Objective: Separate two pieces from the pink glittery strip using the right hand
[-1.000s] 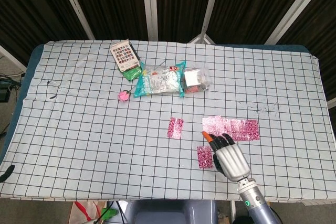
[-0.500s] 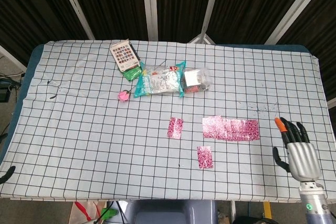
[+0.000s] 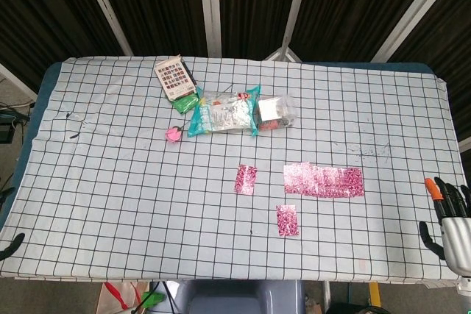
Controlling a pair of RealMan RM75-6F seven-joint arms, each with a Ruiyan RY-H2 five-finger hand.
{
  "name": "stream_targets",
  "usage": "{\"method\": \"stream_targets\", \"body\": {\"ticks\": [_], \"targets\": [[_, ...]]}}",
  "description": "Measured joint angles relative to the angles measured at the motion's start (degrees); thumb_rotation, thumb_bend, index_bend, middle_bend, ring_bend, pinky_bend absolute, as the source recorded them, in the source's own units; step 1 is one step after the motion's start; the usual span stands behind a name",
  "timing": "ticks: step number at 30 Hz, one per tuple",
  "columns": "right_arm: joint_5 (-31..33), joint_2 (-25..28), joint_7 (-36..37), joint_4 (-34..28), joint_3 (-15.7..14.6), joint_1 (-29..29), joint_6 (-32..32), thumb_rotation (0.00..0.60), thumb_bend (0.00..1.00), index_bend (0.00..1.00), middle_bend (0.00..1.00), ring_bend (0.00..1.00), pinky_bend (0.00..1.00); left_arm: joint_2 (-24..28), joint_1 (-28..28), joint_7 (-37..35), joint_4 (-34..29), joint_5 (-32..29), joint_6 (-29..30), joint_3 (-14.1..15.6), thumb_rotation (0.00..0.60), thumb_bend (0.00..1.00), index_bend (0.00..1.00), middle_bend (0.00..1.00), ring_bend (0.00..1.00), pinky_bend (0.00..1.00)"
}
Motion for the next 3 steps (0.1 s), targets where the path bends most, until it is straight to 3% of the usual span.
{"method": "stream_targets", "body": {"ticks": [3], "targets": [[-0.92, 0.2, 0.13, -0.01, -0.06, -0.16, -0.16, 0.6, 0.47, 0.0, 0.07, 0.09, 0.04, 0.05, 0.11, -0.59, 0.25, 0.09, 0.08, 0.1, 0.6, 0.35, 0.16, 0.0, 0.0, 0.09]]}}
